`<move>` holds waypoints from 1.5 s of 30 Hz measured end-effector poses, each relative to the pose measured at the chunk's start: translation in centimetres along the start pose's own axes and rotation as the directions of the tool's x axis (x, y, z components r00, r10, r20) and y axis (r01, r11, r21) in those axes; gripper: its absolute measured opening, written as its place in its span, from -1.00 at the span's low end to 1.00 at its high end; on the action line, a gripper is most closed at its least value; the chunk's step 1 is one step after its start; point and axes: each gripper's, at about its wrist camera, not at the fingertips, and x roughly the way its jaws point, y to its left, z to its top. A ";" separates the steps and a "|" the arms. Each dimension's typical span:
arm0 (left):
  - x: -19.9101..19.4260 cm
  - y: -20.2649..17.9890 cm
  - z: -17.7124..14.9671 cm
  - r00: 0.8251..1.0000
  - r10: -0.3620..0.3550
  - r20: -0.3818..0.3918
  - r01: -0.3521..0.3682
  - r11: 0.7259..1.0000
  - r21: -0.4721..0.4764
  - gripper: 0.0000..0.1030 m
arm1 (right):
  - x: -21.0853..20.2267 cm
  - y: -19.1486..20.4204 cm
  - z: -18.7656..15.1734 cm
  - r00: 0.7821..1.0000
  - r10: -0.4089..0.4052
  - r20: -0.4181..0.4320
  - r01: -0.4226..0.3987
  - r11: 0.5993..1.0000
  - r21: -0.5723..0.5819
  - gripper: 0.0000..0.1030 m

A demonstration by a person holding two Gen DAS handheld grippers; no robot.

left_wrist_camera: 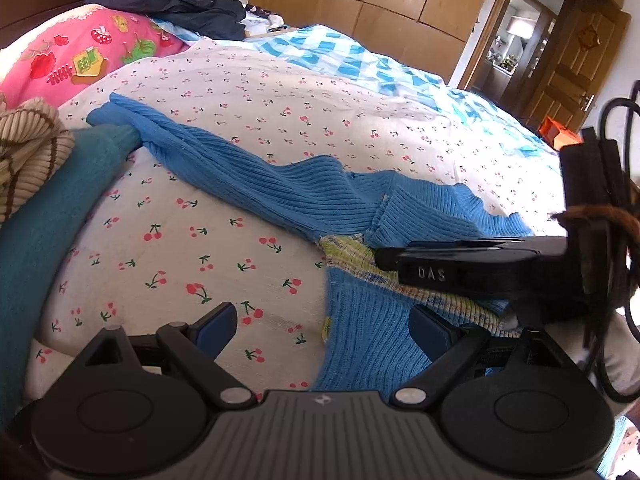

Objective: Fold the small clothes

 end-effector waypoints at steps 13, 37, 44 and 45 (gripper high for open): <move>0.1 -0.7 -0.2 0.999 0.031 0.010 -0.031 0.999 0.034 0.89 | -3.6 -1.2 -1.4 0.985 0.146 0.096 -0.155 0.983 0.101 -0.56; 0.9 -2.3 -0.7 0.998 0.058 0.002 -0.057 0.992 0.113 0.89 | -6.7 -13.3 -5.5 0.959 -0.282 -0.034 0.284 0.951 0.124 -0.34; 0.9 -2.0 -0.6 0.999 0.047 -0.004 -0.046 0.994 0.100 0.89 | -7.1 -13.1 -4.5 0.932 -0.363 0.003 0.353 0.909 0.223 -0.55; 0.8 -2.0 -0.6 0.999 0.043 -0.002 -0.043 0.994 0.098 0.89 | -7.4 -12.6 -4.3 0.937 -0.349 0.021 0.336 0.914 0.226 -0.51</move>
